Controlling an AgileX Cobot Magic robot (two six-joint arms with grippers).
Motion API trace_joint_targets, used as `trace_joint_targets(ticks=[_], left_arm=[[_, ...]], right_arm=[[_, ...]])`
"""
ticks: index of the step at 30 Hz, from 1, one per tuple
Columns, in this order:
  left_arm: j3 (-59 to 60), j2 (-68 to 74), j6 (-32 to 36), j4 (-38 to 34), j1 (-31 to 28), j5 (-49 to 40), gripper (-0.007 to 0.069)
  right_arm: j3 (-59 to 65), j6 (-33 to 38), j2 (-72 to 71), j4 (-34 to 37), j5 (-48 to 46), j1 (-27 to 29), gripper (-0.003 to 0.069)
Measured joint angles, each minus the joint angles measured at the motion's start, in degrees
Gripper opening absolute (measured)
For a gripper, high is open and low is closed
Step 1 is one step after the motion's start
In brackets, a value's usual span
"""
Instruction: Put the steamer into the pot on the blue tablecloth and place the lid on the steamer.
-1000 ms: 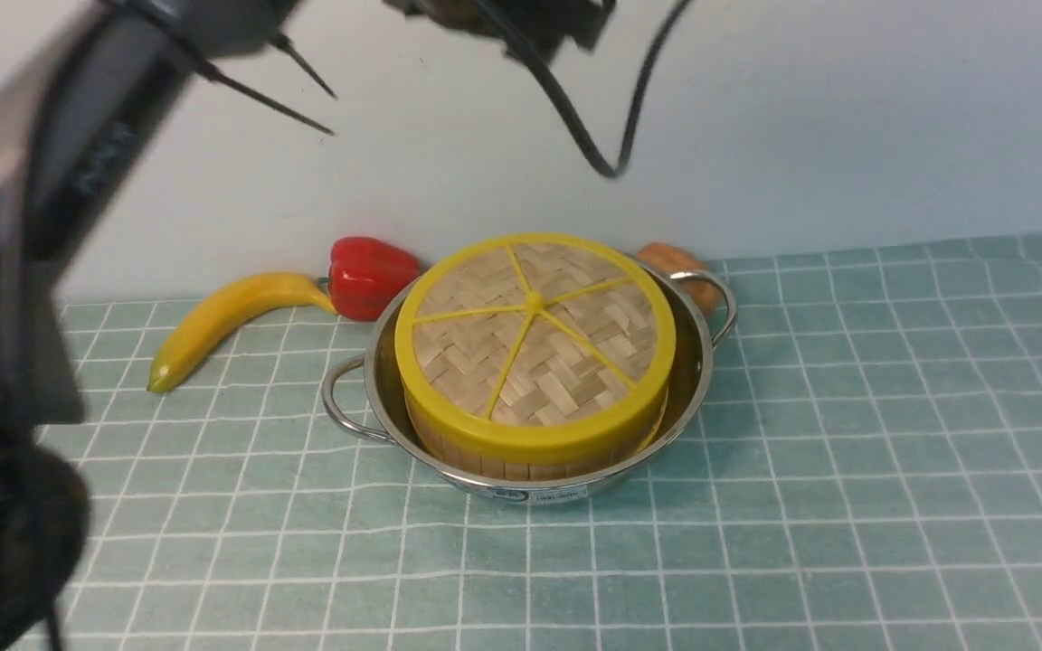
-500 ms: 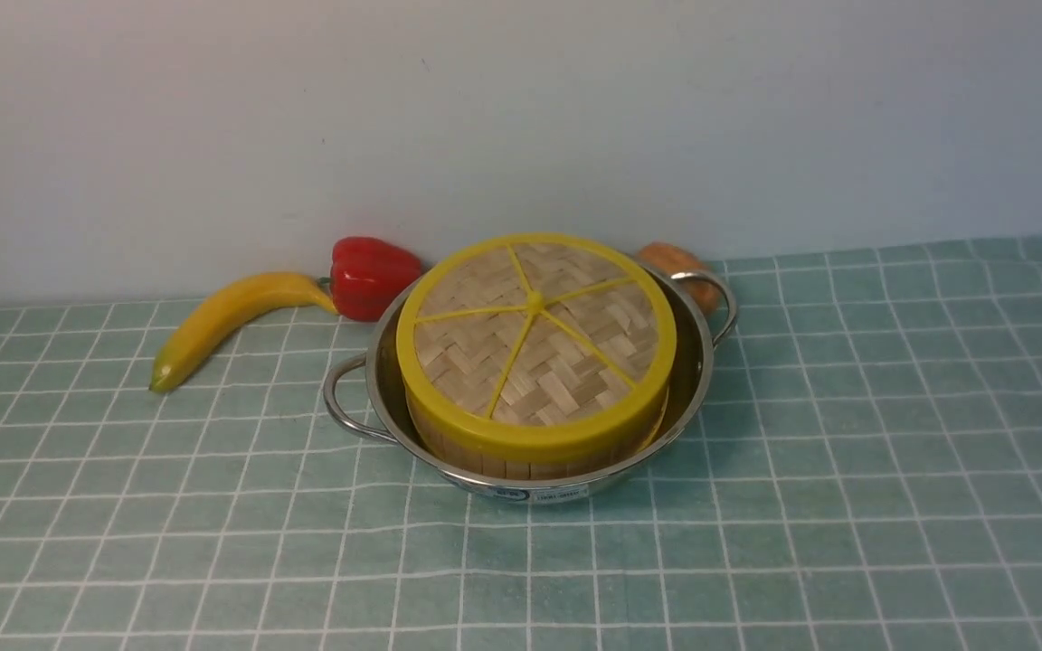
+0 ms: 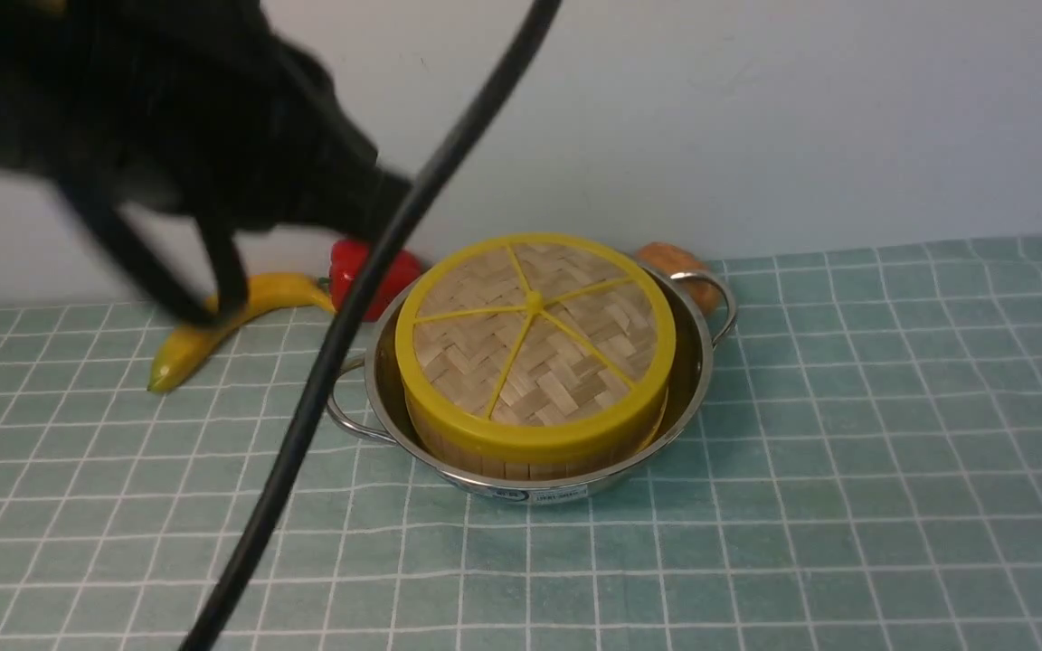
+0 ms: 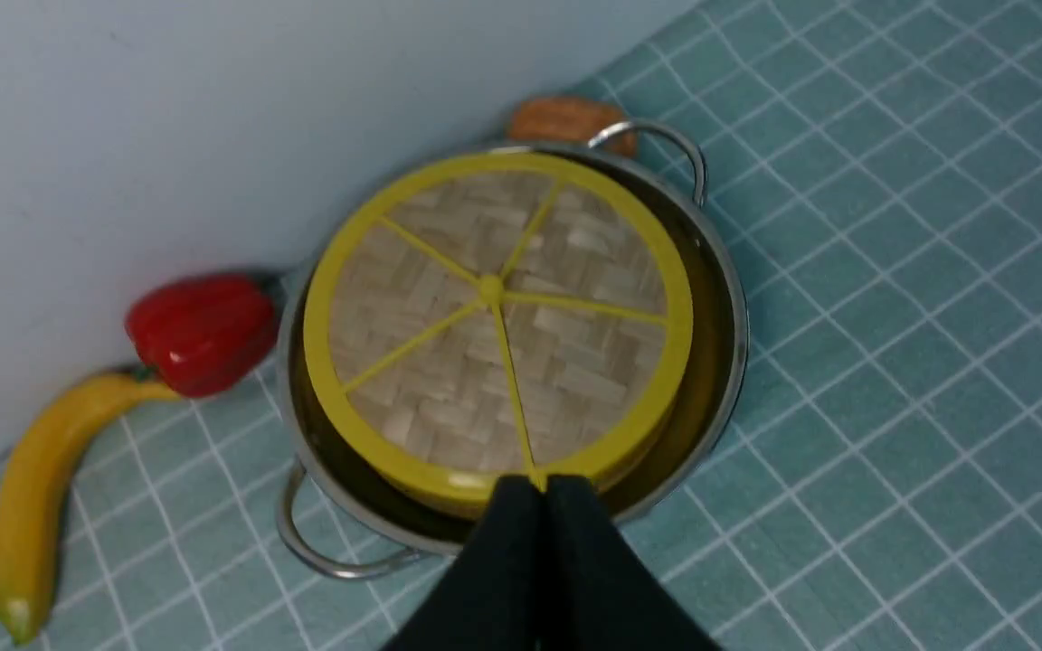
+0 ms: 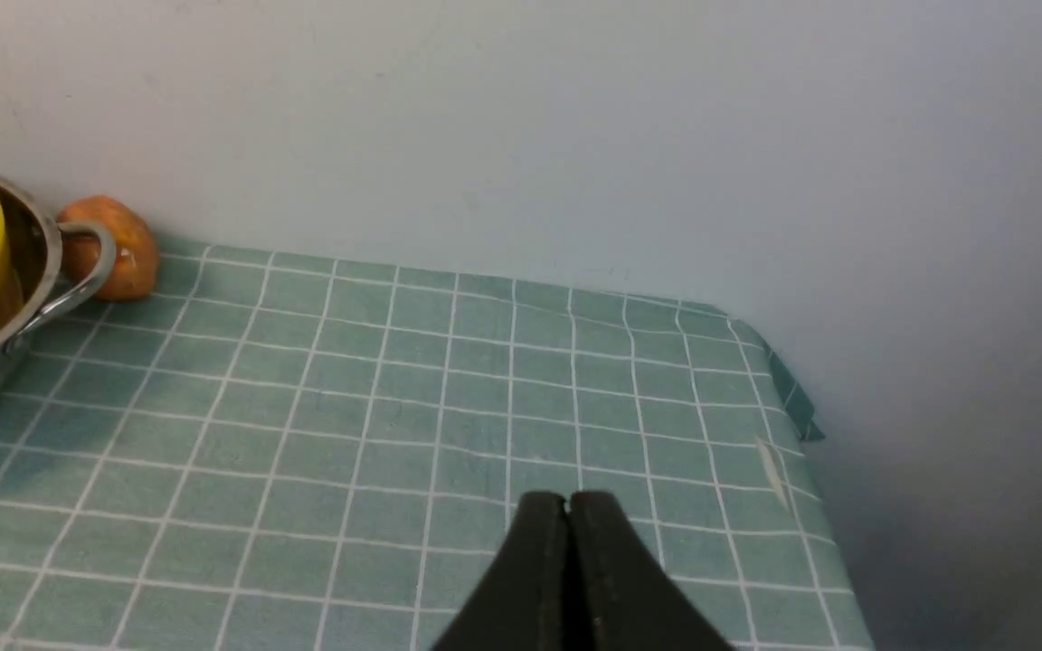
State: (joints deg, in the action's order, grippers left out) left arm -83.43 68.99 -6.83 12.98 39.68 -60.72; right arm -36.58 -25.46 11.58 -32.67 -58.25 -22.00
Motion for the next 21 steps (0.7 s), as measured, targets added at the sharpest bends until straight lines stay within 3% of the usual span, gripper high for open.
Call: trace_joint_targets(ticks=[1, 5, 9, 15, 20, 21], left_arm=[[9.27, -5.88, -3.72, 0.70, 1.03, 6.21, -0.0023], [23.05, -16.78, -8.67, -0.66, 1.30, 15.54, -0.0023], [29.84, -22.83, -10.52, -2.99, 1.30, 18.63, -0.0023], [35.08, -28.62, -9.86, -2.37, 1.30, 18.68, -0.0022], [36.47, -29.02, -4.38, 6.37, 0.08, 18.11, -0.0019], [38.05, -29.66, -3.19, 8.74, -2.75, 18.79, -0.0019]], right_arm=[[0.00, 0.00, 0.00, 0.66, 0.00, 0.00, -0.0003], [0.00, 0.00, 0.00, 1.92, 0.00, 0.00, 0.0004], [0.00, -0.06, 0.00, 2.47, 0.00, 0.00, 0.0010], [0.00, -0.06, 0.00, 3.72, 0.05, 0.00, 0.0034], [0.00, -0.06, 0.00, 5.87, 0.11, 0.00, 0.0048], [0.00, -0.06, 0.00, 6.54, 0.11, 0.00, 0.0052]])
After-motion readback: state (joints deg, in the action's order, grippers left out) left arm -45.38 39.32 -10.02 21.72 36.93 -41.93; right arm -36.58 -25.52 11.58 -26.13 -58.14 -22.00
